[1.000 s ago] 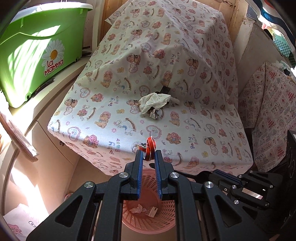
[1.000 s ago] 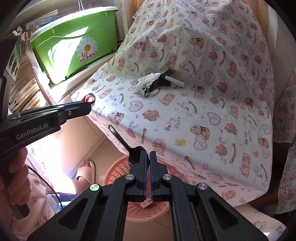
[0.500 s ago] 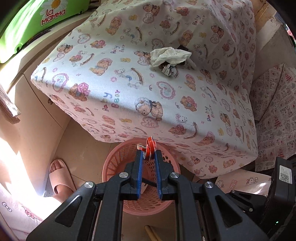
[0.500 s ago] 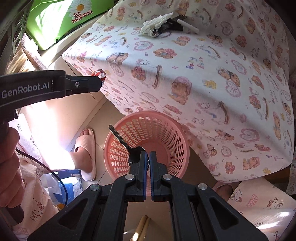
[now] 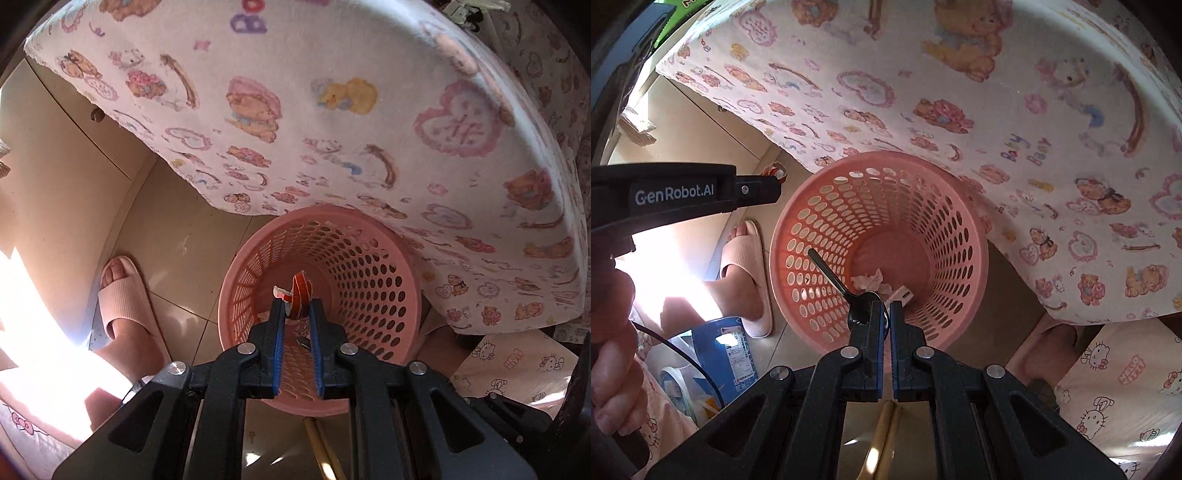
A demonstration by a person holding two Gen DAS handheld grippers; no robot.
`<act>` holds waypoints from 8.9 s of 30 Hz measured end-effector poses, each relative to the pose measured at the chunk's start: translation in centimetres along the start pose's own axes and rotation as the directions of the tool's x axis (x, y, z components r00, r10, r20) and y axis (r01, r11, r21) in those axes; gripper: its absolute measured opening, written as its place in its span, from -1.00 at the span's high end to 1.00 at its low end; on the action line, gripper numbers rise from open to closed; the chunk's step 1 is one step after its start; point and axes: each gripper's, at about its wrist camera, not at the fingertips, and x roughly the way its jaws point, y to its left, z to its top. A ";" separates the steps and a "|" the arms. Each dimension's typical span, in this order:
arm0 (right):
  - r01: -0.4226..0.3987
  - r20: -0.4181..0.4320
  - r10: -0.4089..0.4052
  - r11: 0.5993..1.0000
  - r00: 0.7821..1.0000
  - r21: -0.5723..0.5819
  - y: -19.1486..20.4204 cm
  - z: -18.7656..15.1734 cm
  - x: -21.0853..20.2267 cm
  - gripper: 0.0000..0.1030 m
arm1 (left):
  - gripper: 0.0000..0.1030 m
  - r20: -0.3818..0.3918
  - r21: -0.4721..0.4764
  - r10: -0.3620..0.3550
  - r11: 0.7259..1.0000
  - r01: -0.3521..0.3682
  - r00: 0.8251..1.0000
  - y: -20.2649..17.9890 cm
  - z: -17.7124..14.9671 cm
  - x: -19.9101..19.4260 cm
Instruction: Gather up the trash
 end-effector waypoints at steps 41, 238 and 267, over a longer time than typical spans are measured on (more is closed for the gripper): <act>0.065 -0.065 -0.063 0.998 0.996 0.027 -0.5 -0.4 4.4 0.13 | 0.19 0.036 0.048 0.162 0.985 -0.164 0.986 0.0 0.3 0.4; 0.087 0.586 -0.067 0.996 0.807 -0.006 1.6 18.0 -8.9 0.00 | 0.96 0.577 0.001 0.079 0.995 -0.098 0.813 1.6 5.8 -17.9; -0.052 0.655 0.123 0.990 0.746 -0.128 -0.2 11.3 -15.8 0.62 | 0.96 0.592 0.090 0.032 0.990 -0.105 0.805 -0.6 4.0 -19.0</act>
